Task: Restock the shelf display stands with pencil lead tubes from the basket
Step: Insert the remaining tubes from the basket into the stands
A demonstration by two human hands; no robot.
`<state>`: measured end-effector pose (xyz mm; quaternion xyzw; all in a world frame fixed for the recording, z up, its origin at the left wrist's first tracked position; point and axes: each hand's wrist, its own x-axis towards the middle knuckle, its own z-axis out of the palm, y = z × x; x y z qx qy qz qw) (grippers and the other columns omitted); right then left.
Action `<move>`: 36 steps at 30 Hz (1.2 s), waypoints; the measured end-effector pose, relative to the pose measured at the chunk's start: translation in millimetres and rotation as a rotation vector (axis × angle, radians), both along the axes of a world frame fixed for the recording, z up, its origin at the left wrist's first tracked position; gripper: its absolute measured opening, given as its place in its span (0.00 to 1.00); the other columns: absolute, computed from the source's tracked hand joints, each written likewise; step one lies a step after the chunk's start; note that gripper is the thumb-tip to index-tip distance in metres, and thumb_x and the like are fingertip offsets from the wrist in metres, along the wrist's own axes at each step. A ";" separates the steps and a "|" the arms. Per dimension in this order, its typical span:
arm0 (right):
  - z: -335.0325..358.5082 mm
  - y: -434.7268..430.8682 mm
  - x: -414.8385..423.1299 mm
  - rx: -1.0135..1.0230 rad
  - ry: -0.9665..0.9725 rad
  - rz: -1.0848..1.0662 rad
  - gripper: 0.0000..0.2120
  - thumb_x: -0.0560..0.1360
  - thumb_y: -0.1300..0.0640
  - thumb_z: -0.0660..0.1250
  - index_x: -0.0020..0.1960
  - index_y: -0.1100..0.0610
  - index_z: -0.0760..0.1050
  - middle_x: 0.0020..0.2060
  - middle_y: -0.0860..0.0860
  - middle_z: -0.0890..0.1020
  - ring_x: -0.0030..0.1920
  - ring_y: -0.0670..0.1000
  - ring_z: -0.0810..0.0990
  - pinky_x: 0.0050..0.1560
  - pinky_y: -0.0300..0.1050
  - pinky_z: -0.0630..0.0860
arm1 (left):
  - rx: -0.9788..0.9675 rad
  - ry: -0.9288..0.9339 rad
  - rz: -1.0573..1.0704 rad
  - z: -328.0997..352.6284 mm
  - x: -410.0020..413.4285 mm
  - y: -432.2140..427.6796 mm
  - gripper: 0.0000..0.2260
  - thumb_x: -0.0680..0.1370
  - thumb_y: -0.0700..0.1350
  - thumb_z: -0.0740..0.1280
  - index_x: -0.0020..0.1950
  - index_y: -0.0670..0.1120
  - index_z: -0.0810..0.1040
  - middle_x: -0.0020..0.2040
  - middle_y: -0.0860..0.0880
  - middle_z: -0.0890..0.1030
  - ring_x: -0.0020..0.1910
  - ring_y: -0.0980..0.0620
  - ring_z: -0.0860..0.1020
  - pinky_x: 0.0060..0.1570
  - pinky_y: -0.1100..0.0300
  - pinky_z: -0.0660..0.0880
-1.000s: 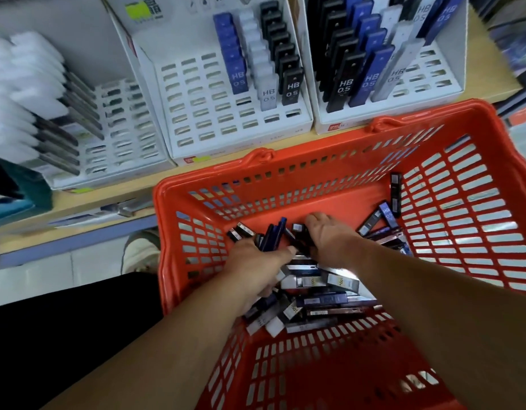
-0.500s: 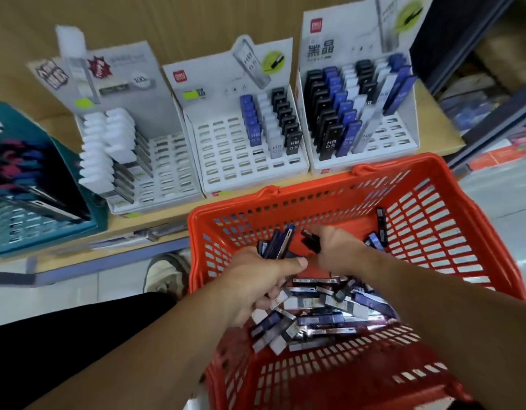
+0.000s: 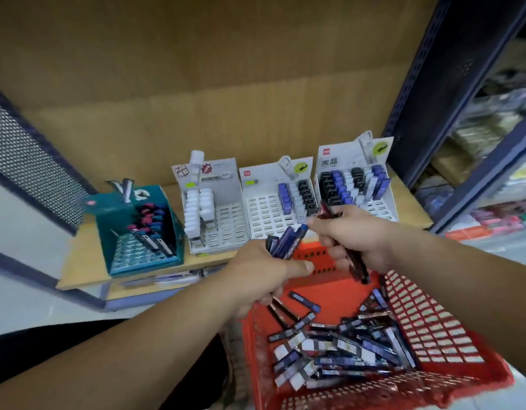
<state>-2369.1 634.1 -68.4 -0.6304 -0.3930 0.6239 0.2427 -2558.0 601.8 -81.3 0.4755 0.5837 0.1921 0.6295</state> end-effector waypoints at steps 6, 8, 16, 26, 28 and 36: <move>51.9 -0.3 -83.4 0.090 0.169 0.027 0.17 0.80 0.43 0.69 0.54 0.57 0.77 0.27 0.50 0.71 0.24 0.48 0.65 0.23 0.37 0.60 | 0.076 0.001 0.144 51.1 -56.7 -18.3 0.16 0.71 0.50 0.81 0.43 0.46 0.75 0.27 0.50 0.71 0.24 0.52 0.68 0.24 0.63 0.59; 53.9 -4.0 -109.9 0.093 0.194 0.036 0.19 0.78 0.41 0.71 0.56 0.58 0.78 0.26 0.51 0.71 0.23 0.49 0.66 0.22 0.36 0.61 | 0.080 0.040 0.147 57.8 -77.1 -20.5 0.15 0.71 0.51 0.81 0.43 0.48 0.76 0.28 0.50 0.71 0.25 0.52 0.67 0.25 0.64 0.58; 33.8 14.2 -164.2 0.087 0.250 0.146 0.11 0.77 0.54 0.75 0.44 0.60 0.79 0.32 0.55 0.79 0.26 0.51 0.66 0.25 0.38 0.60 | 0.115 0.095 0.178 44.5 -143.2 -1.9 0.14 0.70 0.50 0.82 0.39 0.53 0.76 0.31 0.50 0.69 0.29 0.50 0.64 0.25 0.64 0.58; 18.4 38.7 -206.7 0.248 0.067 0.154 0.06 0.80 0.59 0.70 0.55 0.51 0.82 0.22 0.48 0.68 0.25 0.51 0.63 0.29 0.45 0.61 | 0.163 0.003 0.137 27.2 -219.2 25.6 0.11 0.79 0.52 0.73 0.43 0.46 0.79 0.32 0.47 0.72 0.27 0.54 0.68 0.27 0.61 0.57; 19.2 37.0 -210.7 0.281 0.087 0.143 0.09 0.79 0.60 0.71 0.57 0.49 0.81 0.22 0.46 0.69 0.25 0.51 0.63 0.28 0.45 0.62 | 0.151 0.030 0.094 24.8 -229.9 26.4 0.14 0.79 0.53 0.72 0.49 0.42 0.79 0.31 0.50 0.74 0.25 0.56 0.66 0.27 0.61 0.57; 11.4 22.0 -230.0 0.149 0.143 0.060 0.07 0.76 0.60 0.75 0.53 0.56 0.81 0.27 0.53 0.68 0.25 0.51 0.64 0.27 0.42 0.60 | 0.194 0.041 0.150 2.3 -239.2 12.0 0.13 0.79 0.49 0.73 0.53 0.40 0.81 0.27 0.57 0.72 0.21 0.61 0.65 0.23 0.71 0.61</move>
